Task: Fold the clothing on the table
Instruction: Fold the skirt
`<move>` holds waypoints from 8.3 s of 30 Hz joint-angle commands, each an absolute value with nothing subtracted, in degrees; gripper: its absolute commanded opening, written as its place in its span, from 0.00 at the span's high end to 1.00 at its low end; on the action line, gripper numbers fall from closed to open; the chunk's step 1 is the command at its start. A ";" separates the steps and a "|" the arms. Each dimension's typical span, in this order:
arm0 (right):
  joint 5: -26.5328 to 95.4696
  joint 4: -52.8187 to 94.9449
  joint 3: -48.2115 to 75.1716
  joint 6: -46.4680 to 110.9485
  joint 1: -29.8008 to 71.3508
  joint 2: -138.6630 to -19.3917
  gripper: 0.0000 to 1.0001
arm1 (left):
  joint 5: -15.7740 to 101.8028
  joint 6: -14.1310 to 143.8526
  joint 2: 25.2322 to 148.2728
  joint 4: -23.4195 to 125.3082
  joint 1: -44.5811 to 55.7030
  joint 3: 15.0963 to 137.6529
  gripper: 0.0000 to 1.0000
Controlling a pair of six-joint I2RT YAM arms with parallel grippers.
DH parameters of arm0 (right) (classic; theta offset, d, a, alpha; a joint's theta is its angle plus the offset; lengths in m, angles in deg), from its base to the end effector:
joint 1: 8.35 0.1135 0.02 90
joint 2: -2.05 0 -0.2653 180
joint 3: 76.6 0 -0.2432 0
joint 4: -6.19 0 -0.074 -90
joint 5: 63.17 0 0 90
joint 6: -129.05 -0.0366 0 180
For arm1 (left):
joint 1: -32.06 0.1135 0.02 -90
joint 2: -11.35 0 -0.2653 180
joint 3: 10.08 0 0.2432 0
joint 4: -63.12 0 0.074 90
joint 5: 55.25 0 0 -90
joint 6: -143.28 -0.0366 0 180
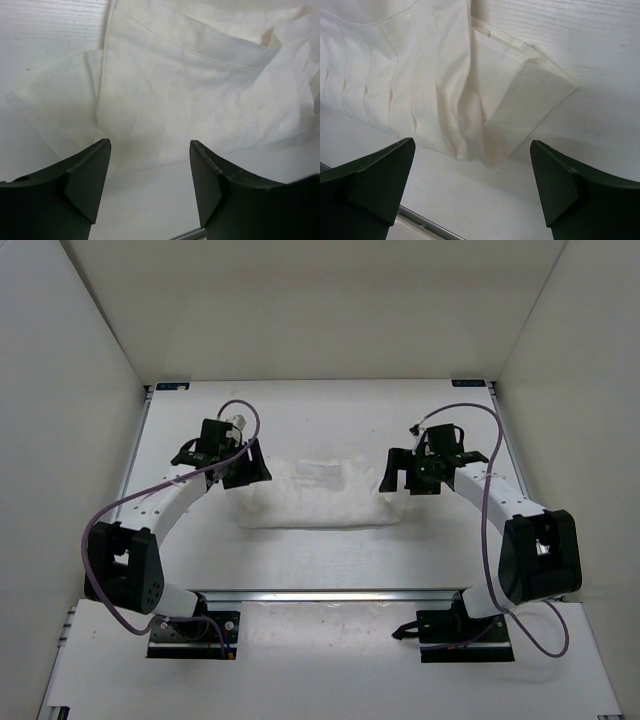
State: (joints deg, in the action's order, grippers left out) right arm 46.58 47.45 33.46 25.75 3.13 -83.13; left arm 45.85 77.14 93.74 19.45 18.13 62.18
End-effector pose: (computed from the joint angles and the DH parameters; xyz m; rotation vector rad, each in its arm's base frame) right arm 0.2839 0.0703 0.2235 -0.0941 2.5809 0.6051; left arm 0.2790 -0.0765 0.2450 -0.1405 2.5564 -0.5061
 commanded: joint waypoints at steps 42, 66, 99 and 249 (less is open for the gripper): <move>43.62 47.10 37.17 22.97 1.76 -86.63 0.06 | 58.23 89.23 104.86 41.11 16.85 50.96 1.00; 36.23 49.91 28.74 23.50 6.50 -98.58 0.66 | 49.95 87.73 106.36 37.07 15.10 51.31 1.00; 39.83 57.56 -0.80 22.88 17.75 -98.93 1.00 | 46.97 98.89 119.01 40.84 3.32 64.14 1.00; 54.42 33.83 12.82 17.17 22.15 -109.40 1.00 | 57.95 122.19 99.32 78.90 5.33 46.21 0.96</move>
State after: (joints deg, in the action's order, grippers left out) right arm 50.36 39.54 10.20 19.39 22.24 -113.27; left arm 60.03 118.56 98.94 73.88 4.55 45.83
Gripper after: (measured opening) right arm 0.001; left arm 0.051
